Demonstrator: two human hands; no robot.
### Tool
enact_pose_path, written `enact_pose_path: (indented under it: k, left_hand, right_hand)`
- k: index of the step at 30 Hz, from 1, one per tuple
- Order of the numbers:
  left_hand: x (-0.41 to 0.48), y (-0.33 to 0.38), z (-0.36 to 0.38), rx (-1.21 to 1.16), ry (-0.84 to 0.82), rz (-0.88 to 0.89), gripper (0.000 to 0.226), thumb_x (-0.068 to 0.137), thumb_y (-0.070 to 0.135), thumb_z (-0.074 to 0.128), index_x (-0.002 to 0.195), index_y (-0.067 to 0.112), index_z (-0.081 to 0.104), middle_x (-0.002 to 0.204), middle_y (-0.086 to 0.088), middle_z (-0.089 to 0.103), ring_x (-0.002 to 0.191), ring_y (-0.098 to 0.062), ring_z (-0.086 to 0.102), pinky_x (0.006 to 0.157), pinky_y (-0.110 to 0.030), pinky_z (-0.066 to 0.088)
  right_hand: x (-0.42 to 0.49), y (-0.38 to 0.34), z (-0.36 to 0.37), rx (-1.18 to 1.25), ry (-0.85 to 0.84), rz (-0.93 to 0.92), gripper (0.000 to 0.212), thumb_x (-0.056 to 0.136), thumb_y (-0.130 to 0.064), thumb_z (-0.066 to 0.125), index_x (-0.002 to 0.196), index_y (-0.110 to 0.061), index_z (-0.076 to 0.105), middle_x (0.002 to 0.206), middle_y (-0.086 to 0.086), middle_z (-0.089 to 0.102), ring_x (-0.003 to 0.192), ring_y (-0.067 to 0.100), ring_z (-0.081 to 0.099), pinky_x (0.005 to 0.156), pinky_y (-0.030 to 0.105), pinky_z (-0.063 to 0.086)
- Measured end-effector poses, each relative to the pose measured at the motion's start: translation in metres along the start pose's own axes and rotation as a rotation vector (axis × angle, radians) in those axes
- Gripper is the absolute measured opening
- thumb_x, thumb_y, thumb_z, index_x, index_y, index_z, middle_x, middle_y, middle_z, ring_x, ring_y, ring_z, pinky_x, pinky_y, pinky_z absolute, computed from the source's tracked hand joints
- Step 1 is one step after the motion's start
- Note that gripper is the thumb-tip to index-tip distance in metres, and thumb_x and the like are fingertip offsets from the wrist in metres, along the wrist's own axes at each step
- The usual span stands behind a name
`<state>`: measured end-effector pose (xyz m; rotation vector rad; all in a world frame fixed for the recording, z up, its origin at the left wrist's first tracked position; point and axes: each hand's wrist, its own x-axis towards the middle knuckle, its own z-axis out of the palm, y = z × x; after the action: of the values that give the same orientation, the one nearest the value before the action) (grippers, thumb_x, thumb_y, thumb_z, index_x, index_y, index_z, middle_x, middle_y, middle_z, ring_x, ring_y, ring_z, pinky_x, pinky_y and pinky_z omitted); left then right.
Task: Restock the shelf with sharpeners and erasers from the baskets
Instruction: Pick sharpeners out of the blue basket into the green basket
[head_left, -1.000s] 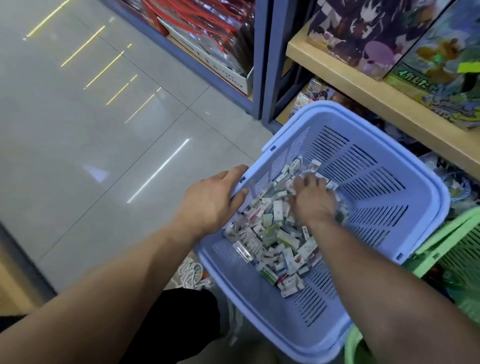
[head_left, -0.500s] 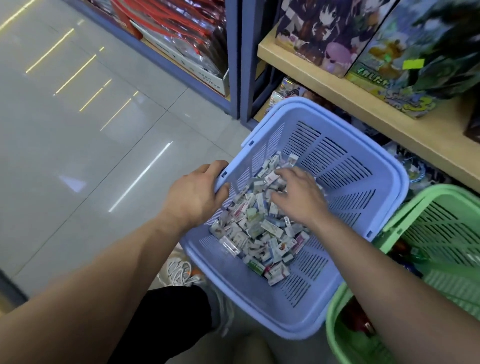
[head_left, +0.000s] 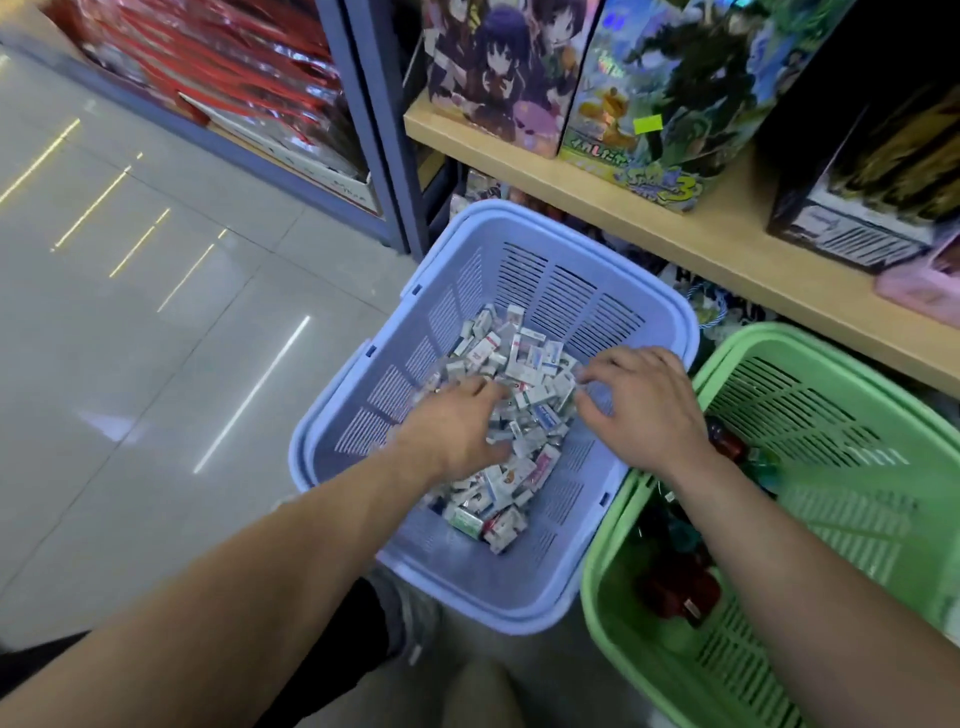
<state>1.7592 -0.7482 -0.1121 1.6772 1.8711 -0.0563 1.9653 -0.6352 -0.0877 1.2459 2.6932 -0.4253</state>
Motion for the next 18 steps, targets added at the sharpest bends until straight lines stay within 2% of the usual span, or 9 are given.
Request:
enact_pose_path:
  k: [3,5,7,10,12,14,16,18]
  left_hand:
    - [0.037,0.011,0.037,0.076,-0.204,0.035,0.088,0.08,0.062,0.07,0.152,0.032,0.029,0.153,-0.004,0.037,0.136,-0.032,0.045,0.106,-0.048,0.047]
    - [0.053,0.016,0.061,0.154,-0.34,0.056,0.11,0.07,0.065,0.079,0.155,0.04,0.013,0.161,-0.008,0.022,0.143,-0.039,0.034,0.112,-0.057,0.04]
    - [0.06,0.018,0.077,0.205,-0.373,0.063,0.125,0.062,0.067,0.086,0.151,0.049,-0.001,0.166,-0.008,0.003,0.147,-0.044,0.025,0.11,-0.063,0.039]
    - [0.067,0.018,0.081,0.221,-0.368,0.093,0.125,0.062,0.066,0.086,0.149,0.051,-0.003,0.166,-0.001,-0.008,0.146,-0.045,0.028,0.101,-0.063,0.047]
    - [0.067,0.018,0.081,0.191,-0.352,0.106,0.116,0.067,0.06,0.085,0.15,0.047,0.005,0.165,0.005,0.0,0.141,-0.042,0.037,0.097,-0.059,0.05]
    - [0.069,0.017,0.083,0.059,-0.306,0.089,0.096,0.071,0.05,0.083,0.142,0.044,0.019,0.152,0.002,0.021,0.116,-0.036,0.056,0.082,-0.048,0.055]
    - [0.073,0.011,0.082,-0.098,-0.299,0.024,0.083,0.07,0.04,0.084,0.134,0.043,0.032,0.133,-0.003,0.034,0.089,-0.028,0.058,0.069,-0.038,0.049]
    - [0.074,0.004,0.079,-0.223,-0.298,-0.028,0.078,0.068,0.034,0.086,0.132,0.04,0.042,0.124,0.0,0.039,0.087,-0.026,0.058,0.069,-0.034,0.048]
  right_hand:
    - [0.003,0.001,0.004,-0.001,0.043,0.01,0.045,0.092,-0.054,0.041,0.115,-0.029,0.071,0.114,-0.01,0.066,0.103,0.016,0.06,0.102,0.035,0.03]
    - [0.003,0.001,0.005,-0.006,0.07,0.007,0.043,0.092,-0.053,0.043,0.11,-0.028,0.072,0.11,-0.01,0.066,0.099,0.016,0.06,0.099,0.034,0.029]
    - [0.003,0.003,0.008,-0.011,0.089,-0.002,0.041,0.091,-0.053,0.043,0.107,-0.028,0.072,0.108,-0.01,0.066,0.097,0.016,0.06,0.098,0.034,0.029]
    - [0.005,0.004,0.01,-0.013,0.107,0.0,0.042,0.091,-0.053,0.041,0.105,-0.028,0.072,0.105,-0.01,0.066,0.095,0.016,0.061,0.097,0.034,0.03]
    - [0.006,0.004,0.013,-0.012,0.107,0.0,0.042,0.091,-0.053,0.041,0.105,-0.029,0.072,0.105,-0.01,0.066,0.094,0.014,0.06,0.098,0.033,0.03]
    - [0.005,0.006,0.013,-0.015,0.121,0.005,0.04,0.092,-0.052,0.043,0.104,-0.029,0.072,0.104,-0.01,0.067,0.093,0.014,0.061,0.098,0.032,0.029]
    - [0.006,0.006,0.014,-0.024,0.127,0.008,0.038,0.092,-0.051,0.044,0.104,-0.029,0.072,0.103,-0.01,0.068,0.093,0.014,0.061,0.098,0.032,0.028]
    - [0.006,0.006,0.015,-0.027,0.13,0.006,0.037,0.092,-0.051,0.044,0.104,-0.029,0.072,0.102,-0.01,0.069,0.092,0.014,0.062,0.098,0.032,0.028]
